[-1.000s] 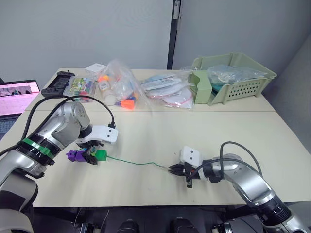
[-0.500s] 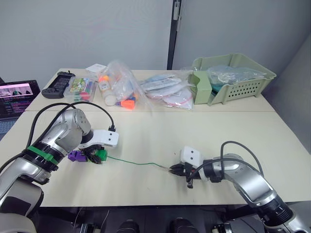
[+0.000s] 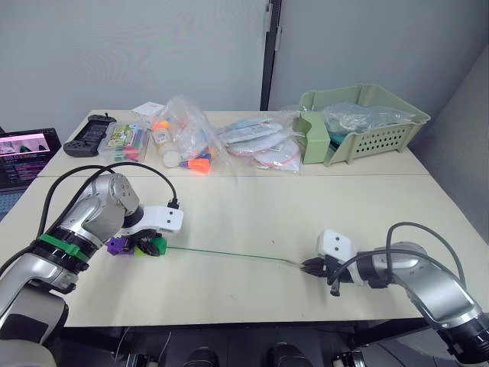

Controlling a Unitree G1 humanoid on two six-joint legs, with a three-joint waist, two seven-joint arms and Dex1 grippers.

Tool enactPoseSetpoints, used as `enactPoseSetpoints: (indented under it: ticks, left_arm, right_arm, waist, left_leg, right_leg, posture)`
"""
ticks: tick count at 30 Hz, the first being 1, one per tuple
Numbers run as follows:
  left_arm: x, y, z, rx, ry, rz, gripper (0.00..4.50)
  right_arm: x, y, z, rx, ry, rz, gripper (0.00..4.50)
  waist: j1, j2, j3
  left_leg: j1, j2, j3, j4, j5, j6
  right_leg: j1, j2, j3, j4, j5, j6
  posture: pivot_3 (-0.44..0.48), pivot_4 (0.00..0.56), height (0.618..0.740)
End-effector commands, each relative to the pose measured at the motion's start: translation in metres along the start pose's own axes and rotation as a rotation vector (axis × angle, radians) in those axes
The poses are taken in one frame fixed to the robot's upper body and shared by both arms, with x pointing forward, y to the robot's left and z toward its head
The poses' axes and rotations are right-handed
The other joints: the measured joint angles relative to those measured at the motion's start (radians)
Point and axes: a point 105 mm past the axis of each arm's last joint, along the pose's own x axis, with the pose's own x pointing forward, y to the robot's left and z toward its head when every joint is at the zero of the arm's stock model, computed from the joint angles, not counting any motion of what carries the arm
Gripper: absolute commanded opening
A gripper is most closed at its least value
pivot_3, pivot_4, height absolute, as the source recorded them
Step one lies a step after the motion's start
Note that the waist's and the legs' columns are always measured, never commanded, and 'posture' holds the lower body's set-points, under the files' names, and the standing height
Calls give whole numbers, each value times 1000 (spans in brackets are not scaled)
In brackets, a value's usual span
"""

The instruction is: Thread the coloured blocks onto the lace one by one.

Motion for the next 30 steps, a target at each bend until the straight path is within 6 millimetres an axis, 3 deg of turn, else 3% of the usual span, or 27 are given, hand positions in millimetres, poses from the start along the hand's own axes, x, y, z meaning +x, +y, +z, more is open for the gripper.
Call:
enactPoseSetpoints:
  ticks: [1,15,30]
  left_arm:
    - [9,-8,-13,-34,37,-43,1215]
    - [9,-9,-18,-55,37,-30,1215]
    - [8,-5,-25,-71,49,-11,1215]
  right_arm:
    - [-8,-6,4,-22,-15,-31,0]
    - [-34,-5,-29,38,101,-94,0]
    - [-48,-9,-35,60,119,-159,0]
  waist:
    - [0,0,0]
    - [0,0,0]
    - [0,0,0]
  left_leg:
    - [0,0,0,0,0,0]
    - [2,0,1,0,0,0]
    - [4,0,1,0,0,0]
  right_leg:
    - [0,0,0,0,0,0]
    - [1,0,0,1,0,0]
    - [3,0,1,1,0,0]
  posture:
    - [0,150,740]
    - [0,150,740]
    - [0,150,740]
